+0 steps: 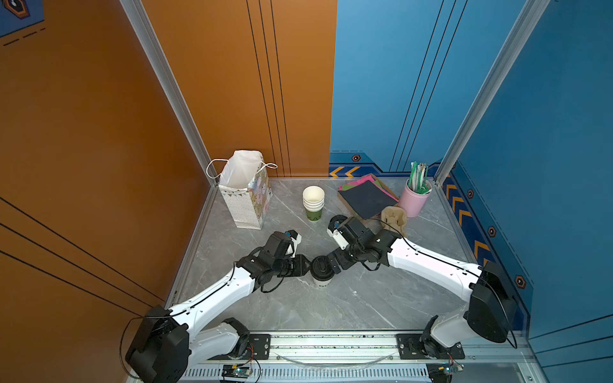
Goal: Pack the takeout coffee
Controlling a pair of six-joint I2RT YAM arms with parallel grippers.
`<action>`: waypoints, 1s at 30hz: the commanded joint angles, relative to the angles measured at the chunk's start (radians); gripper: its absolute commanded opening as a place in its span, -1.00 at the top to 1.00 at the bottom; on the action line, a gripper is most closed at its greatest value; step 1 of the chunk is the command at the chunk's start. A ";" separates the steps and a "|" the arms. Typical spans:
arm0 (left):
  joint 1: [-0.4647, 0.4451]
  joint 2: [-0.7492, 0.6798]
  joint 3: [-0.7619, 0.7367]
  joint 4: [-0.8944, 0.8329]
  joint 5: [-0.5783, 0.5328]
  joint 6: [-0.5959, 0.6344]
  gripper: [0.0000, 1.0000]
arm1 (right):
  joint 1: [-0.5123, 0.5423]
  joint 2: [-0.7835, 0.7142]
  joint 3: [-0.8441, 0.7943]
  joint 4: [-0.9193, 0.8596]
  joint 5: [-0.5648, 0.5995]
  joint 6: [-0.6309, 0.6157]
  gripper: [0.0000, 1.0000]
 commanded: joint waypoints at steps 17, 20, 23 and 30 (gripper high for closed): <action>-0.021 0.002 0.025 -0.163 -0.076 0.042 0.21 | 0.007 0.045 -0.045 -0.109 0.049 -0.013 -1.00; -0.009 -0.015 0.055 -0.164 -0.080 0.060 0.08 | 0.006 0.047 -0.027 -0.110 0.047 -0.015 -1.00; 0.003 -0.034 0.081 -0.164 -0.093 0.079 -0.03 | 0.006 0.050 -0.007 -0.111 0.046 -0.022 -1.00; 0.027 -0.077 0.122 -0.162 -0.131 0.128 -0.26 | 0.004 0.056 0.058 -0.114 0.046 -0.039 -1.00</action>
